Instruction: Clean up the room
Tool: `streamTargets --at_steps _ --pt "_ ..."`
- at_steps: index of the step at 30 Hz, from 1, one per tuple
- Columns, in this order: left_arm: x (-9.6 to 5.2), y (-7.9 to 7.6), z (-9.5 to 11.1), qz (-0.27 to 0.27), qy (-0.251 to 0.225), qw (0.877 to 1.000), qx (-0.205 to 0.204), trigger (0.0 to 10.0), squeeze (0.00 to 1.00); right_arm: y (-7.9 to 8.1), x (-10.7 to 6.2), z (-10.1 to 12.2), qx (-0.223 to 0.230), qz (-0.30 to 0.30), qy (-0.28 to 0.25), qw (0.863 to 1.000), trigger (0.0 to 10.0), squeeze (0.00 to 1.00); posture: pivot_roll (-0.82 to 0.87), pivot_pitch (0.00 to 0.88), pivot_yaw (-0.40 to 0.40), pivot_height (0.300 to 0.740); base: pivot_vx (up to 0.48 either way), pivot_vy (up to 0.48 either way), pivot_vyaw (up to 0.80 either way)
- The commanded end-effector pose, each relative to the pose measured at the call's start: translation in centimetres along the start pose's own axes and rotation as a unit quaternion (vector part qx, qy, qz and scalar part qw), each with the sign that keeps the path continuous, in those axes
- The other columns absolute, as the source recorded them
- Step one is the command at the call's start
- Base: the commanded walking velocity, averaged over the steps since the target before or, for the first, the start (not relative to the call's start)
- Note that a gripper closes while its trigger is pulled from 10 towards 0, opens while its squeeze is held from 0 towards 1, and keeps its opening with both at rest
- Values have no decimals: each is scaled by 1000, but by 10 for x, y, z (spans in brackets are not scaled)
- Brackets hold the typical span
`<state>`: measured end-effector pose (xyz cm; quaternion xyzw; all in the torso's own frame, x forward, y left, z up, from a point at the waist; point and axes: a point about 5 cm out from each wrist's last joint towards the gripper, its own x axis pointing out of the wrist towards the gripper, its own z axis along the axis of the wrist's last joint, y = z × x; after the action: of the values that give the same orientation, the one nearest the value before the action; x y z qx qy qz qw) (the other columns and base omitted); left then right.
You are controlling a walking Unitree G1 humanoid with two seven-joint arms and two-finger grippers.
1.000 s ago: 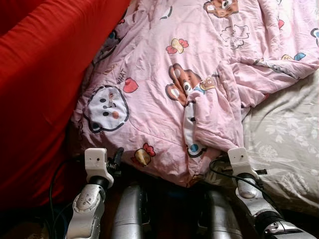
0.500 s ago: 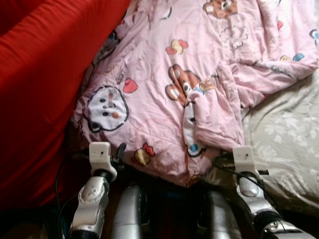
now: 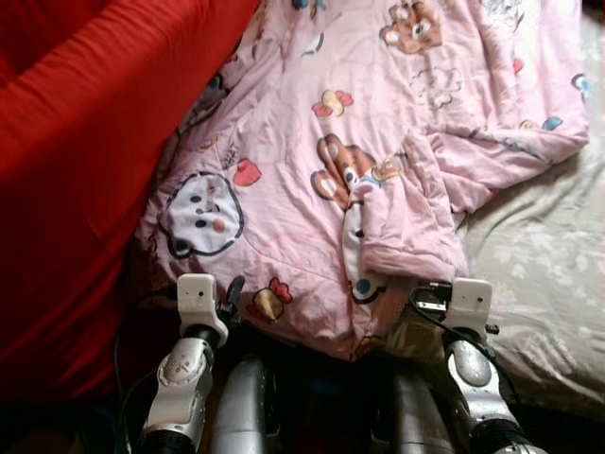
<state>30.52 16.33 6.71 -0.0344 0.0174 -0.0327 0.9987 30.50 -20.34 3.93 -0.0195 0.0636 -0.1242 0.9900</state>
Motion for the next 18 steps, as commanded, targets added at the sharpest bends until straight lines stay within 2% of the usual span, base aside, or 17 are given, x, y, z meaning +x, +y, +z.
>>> streamTargets --at_steps 1,11,13,18 --pt "-5 3 -11 5 19 1000 1 10000 0 -7 -3 -3 12 -16 1 1000 10000 0 -20 200 42 672 0 0 0" --pt "-4 1 -13 -4 17 1000 13 10000 0 -9 2 6 20 -13 -14 1000 10000 0 -21 200 40 717 0 0 0" --pt "-5 1 -17 -3 19 1000 16 10000 0 -8 2 7 23 -11 -19 1000 10000 0 -20 203 41 737 0 0 0" --pt "-3 0 -16 -3 19 1000 17 10000 0 -12 1 6 20 -15 -17 1000 10000 0 -23 207 36 740 0 0 0"
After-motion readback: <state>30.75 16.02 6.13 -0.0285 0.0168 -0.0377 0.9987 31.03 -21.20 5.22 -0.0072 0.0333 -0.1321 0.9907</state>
